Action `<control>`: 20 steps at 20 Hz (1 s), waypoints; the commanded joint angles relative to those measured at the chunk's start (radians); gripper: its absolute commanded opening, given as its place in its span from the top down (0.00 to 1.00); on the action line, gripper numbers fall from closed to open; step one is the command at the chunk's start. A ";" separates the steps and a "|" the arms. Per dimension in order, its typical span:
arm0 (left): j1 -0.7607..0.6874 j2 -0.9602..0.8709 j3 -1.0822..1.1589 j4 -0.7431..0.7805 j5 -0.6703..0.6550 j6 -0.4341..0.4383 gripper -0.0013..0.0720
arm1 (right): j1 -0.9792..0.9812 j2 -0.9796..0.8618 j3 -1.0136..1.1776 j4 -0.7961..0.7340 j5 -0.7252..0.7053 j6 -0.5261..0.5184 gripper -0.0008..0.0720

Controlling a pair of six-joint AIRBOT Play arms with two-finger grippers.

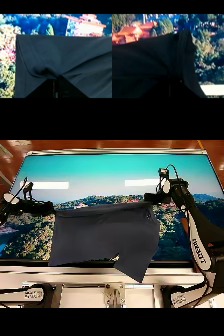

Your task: Fold the shirts.

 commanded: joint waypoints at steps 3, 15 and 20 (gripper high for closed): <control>0.008 -0.003 -0.042 0.229 -0.285 -0.164 0.92 | 0.004 0.013 -0.069 0.006 0.280 -0.027 0.91; 0.074 0.018 -0.053 0.216 -0.495 -0.064 0.20 | -0.001 0.120 -0.129 -0.064 0.325 -0.141 0.29; 0.300 0.209 -0.342 0.198 -0.581 0.005 0.20 | -0.289 0.271 -0.223 0.109 0.507 -0.290 0.29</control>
